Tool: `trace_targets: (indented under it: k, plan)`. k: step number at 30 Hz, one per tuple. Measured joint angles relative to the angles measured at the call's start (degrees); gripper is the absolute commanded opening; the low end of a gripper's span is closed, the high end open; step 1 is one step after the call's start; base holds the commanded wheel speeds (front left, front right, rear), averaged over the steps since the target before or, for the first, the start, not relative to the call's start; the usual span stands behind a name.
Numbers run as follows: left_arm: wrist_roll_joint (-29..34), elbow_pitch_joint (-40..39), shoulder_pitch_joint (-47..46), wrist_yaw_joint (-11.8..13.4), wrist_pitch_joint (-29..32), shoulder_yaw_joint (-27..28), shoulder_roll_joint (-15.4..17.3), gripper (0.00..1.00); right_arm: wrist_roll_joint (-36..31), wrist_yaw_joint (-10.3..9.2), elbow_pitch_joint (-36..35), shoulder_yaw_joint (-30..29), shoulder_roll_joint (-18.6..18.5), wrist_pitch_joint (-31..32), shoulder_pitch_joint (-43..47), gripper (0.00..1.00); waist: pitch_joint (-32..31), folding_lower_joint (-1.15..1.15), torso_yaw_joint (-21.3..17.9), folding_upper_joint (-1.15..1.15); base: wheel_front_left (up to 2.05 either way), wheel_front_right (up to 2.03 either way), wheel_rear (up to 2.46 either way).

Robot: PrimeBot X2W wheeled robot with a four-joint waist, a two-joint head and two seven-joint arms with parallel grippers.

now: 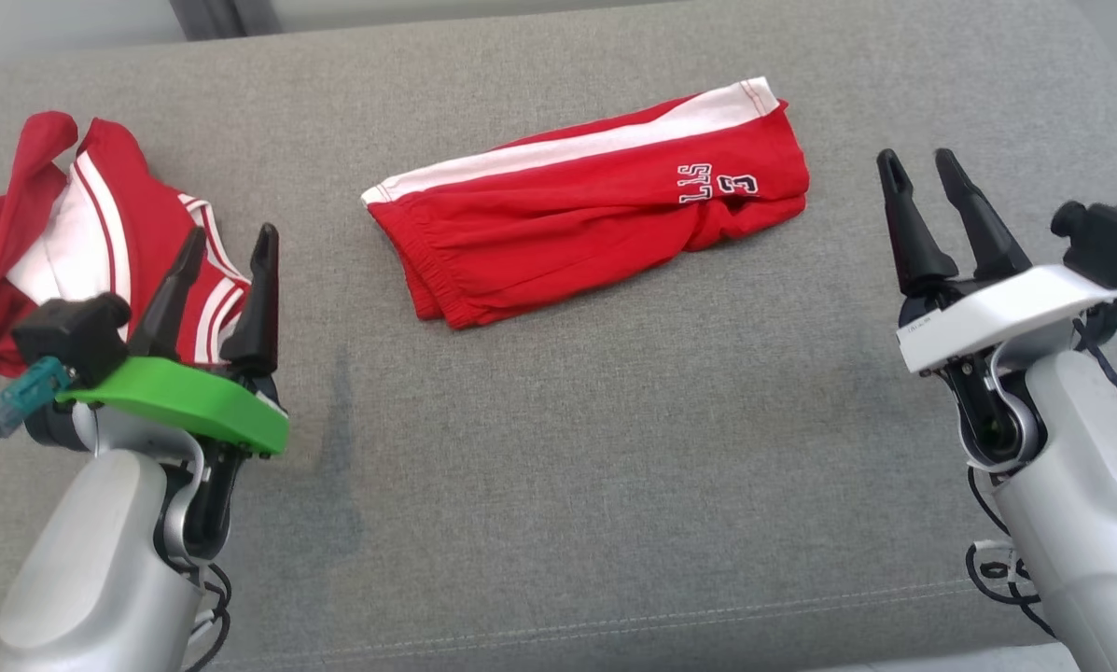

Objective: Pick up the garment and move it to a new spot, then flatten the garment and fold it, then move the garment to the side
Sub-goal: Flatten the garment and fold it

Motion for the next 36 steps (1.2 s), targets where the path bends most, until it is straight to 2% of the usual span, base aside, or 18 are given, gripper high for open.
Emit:
trace_targets:
  k: [4, 8, 18, 36]
  plan:
    - [2.79, -1.80, 3.16, 0.78, 0.00, 0.65, -1.02, 1.00, -0.93, -1.08, -2.40, -3.26, 0.62, 0.00, 4.41, 1.00, -2.37, 0.00, -0.57, 0.00, 0.00, 0.00, 0.00]
    - [5.99, -3.87, 5.73, 2.09, 0.00, 2.79, -1.19, 1.00, -2.92, -1.57, -5.10, -4.16, 2.52, 0.01, 7.85, 1.00, -4.23, 0.00, -0.89, 0.00, 0.00, 0.00, 0.00]
    - [11.49, -7.45, 13.08, 5.00, 0.00, 8.53, -3.15, 1.00, -7.89, -1.64, -9.80, -5.41, 3.50, 0.01, 13.57, 1.00, -7.09, 0.00, -1.25, 0.00, 0.00, 0.00, 0.00]
    - [15.71, -11.62, 18.89, 4.86, 0.00, 11.51, -6.65, 1.00, -11.92, -1.62, -14.24, -7.10, 4.85, 0.00, 18.19, 1.00, -9.11, 0.00, -0.51, 0.00, 0.00, 0.00, 0.00]
